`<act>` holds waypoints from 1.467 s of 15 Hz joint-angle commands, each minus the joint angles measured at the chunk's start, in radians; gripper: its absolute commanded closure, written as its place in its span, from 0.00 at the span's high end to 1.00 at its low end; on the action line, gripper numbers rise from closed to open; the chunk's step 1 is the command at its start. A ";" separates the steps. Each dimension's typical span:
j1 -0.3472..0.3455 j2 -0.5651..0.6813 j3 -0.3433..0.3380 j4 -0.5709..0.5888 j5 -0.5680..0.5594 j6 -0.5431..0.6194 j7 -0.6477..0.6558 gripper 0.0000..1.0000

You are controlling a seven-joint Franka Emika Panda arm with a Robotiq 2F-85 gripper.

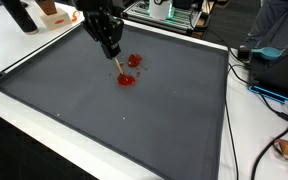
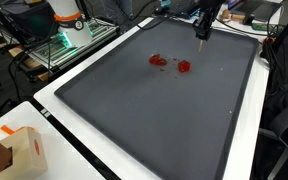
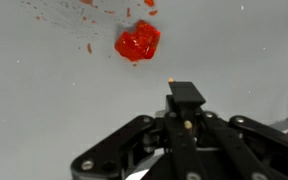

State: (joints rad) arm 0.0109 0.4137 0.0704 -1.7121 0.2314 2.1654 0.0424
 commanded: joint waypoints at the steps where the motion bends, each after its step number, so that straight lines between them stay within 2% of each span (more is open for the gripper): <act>1: 0.033 -0.039 -0.029 -0.031 -0.085 -0.047 0.064 0.03; 7: 0.045 -0.056 -0.029 -0.031 -0.126 -0.086 0.087 0.03; 9: 0.035 -0.028 -0.020 0.002 -0.099 -0.073 0.062 0.03; 10: 0.035 -0.029 -0.020 0.004 -0.099 -0.074 0.062 0.13; 17: 0.035 -0.027 -0.020 0.008 -0.099 -0.074 0.062 0.13; 18: 0.035 -0.027 -0.020 0.008 -0.099 -0.074 0.062 0.03; 22: 0.089 0.005 -0.063 0.020 -0.236 -0.078 0.209 0.03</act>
State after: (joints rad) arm 0.0546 0.3942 0.0438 -1.7040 0.0880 2.0953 0.1574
